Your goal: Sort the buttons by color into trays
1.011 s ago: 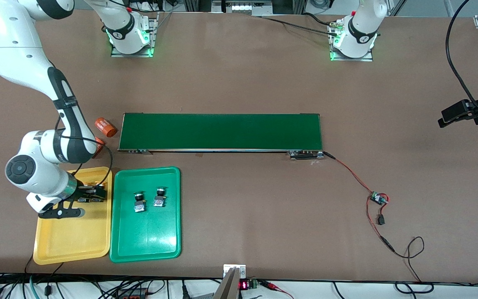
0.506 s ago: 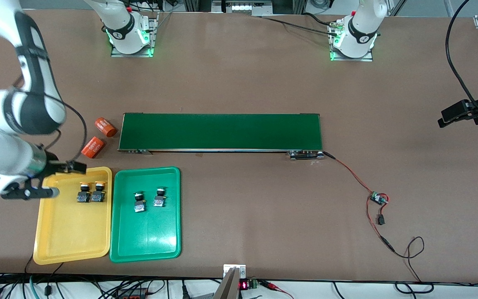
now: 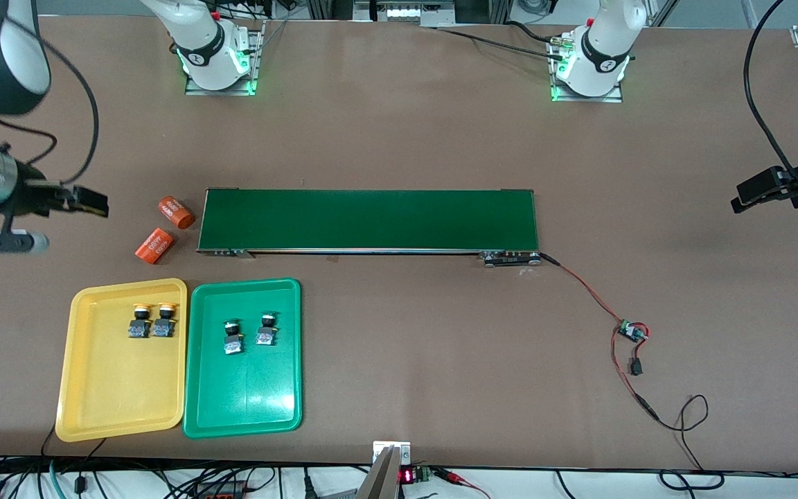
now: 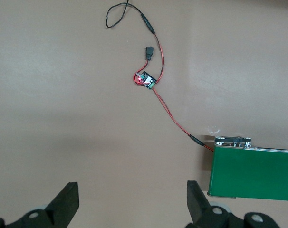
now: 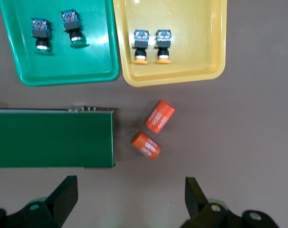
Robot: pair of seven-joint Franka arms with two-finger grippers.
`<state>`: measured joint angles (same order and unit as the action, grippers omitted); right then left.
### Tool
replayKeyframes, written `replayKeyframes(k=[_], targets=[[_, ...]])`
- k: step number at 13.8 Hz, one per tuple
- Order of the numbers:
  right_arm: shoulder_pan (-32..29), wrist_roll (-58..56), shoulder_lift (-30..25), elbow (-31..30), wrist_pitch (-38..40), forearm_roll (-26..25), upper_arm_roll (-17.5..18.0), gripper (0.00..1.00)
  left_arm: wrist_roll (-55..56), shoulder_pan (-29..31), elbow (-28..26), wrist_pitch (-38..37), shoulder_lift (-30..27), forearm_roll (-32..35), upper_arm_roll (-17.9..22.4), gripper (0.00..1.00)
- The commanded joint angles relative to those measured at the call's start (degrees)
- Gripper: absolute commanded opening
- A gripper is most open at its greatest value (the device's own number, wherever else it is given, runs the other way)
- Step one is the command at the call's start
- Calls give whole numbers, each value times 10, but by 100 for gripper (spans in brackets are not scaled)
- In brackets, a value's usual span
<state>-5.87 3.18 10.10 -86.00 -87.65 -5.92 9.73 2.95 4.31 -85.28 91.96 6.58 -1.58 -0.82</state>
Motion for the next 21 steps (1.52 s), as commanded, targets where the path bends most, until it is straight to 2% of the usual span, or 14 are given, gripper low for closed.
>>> replayKeyframes(k=[1, 17, 21], targets=[[2, 3, -65, -67, -4, 7, 4, 100, -10, 1, -9, 6, -12, 5, 0, 100], [2, 29, -46, -71, -16, 8, -1, 100, -11, 0, -9, 2, -13, 7, -1, 100], [0, 31, -47, -53, -9, 28, -7, 100, -11, 0, -9, 2, -13, 7, -1, 100]])
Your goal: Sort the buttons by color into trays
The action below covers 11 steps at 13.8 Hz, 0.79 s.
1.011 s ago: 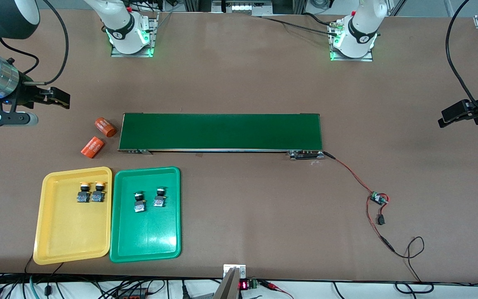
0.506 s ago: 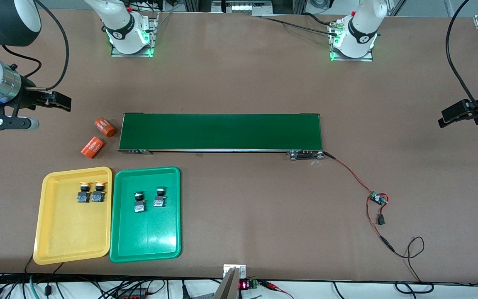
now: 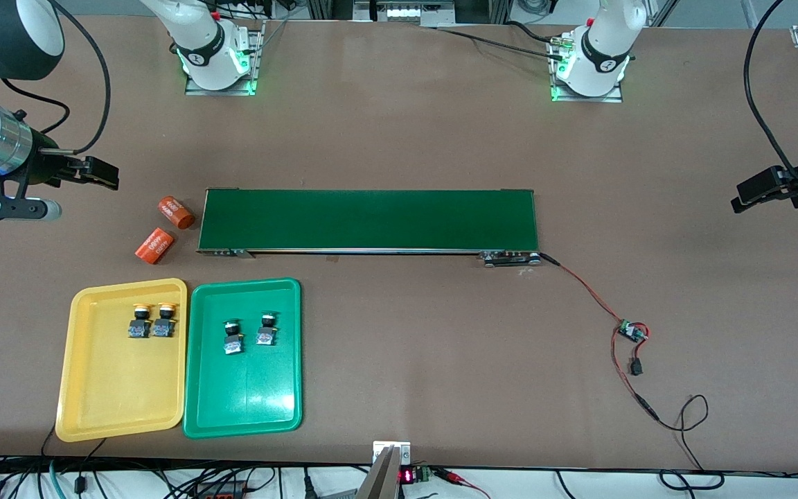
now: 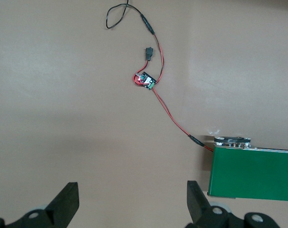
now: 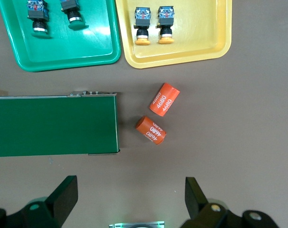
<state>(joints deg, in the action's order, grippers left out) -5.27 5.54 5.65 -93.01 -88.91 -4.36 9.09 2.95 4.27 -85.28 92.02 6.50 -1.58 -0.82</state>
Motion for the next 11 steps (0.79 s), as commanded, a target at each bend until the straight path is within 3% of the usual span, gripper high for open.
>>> replayKeyframes(k=[1, 11], targets=[[-7, 4, -5, 28, 6, 12, -4, 100, -11, 0, -9, 2, -12, 8, -1, 100], [-12, 5, -19, 29, -4, 29, -11, 100, -11, 0, -9, 2, -12, 9, -1, 100]])
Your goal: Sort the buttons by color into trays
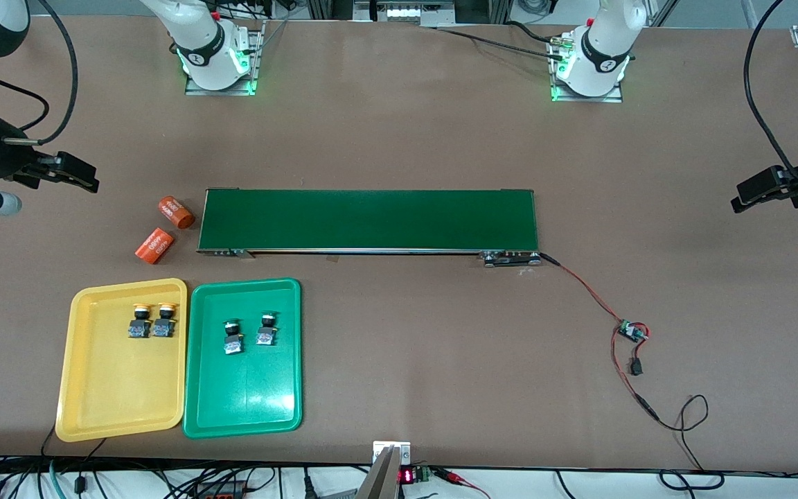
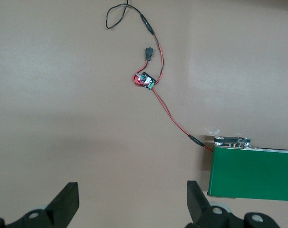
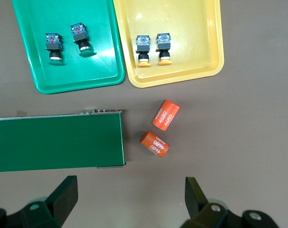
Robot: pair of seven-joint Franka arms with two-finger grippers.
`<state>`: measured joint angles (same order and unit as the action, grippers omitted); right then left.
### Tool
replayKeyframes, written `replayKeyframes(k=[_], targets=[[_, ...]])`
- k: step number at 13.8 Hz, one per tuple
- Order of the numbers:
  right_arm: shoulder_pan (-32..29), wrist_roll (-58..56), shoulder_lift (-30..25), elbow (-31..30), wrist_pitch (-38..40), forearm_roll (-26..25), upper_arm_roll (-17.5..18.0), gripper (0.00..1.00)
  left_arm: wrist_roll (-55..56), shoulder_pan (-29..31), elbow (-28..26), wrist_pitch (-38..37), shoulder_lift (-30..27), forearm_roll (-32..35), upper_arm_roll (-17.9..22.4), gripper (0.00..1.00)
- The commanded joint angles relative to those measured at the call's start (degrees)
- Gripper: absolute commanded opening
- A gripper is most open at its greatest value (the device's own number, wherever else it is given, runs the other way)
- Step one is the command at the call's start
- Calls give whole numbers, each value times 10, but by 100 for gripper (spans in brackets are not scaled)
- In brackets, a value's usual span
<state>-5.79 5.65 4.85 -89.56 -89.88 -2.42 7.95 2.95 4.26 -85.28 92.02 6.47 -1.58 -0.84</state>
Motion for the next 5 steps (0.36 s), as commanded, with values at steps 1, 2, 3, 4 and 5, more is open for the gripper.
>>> replayKeyframes(k=[1, 2, 3, 4, 5], targets=[[-7, 5, -11, -5, 5, 10, 1, 100, -11, 0, -9, 2, -11, 9, -1, 100], [-7, 5, -11, -5, 5, 10, 1, 100, -11, 0, -9, 2, -11, 10, -1, 100], [-7, 4, -11, -5, 5, 10, 1, 100, -11, 0, -9, 2, -11, 10, -1, 100], [-7, 4, -11, -5, 5, 10, 1, 100, -11, 0, -9, 2, -12, 10, -1, 100], [-7, 4, -11, -5, 2, 10, 1, 100, -11, 0, -9, 2, -12, 10, -1, 100]])
